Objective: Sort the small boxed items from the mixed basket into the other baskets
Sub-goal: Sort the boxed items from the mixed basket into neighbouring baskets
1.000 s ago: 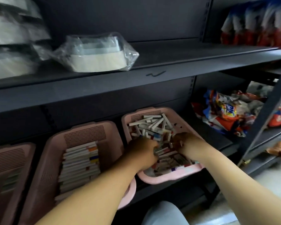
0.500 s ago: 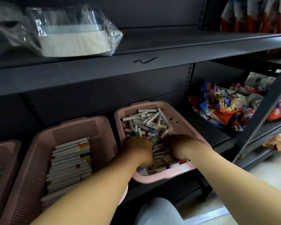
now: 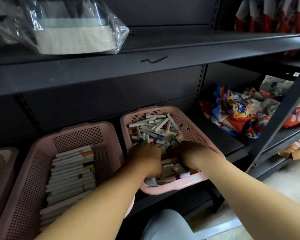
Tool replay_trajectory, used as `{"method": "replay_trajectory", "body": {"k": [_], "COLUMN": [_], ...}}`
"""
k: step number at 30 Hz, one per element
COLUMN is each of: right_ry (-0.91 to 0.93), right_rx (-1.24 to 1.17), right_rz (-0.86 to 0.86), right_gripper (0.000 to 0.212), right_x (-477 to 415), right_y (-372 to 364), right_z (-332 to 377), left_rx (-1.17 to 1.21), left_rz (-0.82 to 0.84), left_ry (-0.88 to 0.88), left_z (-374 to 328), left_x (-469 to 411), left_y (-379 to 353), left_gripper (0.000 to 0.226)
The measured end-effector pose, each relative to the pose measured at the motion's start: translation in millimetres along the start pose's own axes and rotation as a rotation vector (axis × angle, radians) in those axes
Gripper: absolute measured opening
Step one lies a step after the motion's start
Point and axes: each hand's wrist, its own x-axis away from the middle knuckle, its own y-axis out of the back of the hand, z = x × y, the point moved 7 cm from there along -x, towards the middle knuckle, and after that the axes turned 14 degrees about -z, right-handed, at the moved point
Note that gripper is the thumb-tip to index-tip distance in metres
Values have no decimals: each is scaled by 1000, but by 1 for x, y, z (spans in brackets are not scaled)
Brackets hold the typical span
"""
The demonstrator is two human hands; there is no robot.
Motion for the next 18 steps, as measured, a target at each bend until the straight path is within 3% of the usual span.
{"method": "replay_trajectory", "body": {"k": [4,7,10,18], "right_ry": [22,220,285,413], "right_rx": [41,272,358,446], "right_rz": [-14,-28,-5,2], "right_gripper": [25,22,12,32], "right_x": [5,9,19,28], "right_y": [5,6,8,15], "right_z": [4,15,24,30], "left_rx": [72,55,34,363], "left_rz": [-90,-107,-118,-182], "left_ry": [33,36,32,29], "left_z": [3,3,2,8], "left_x": [-2,-1,-1,4], "left_y": [4,5,6,19], "left_gripper": [10,19,27,38]}}
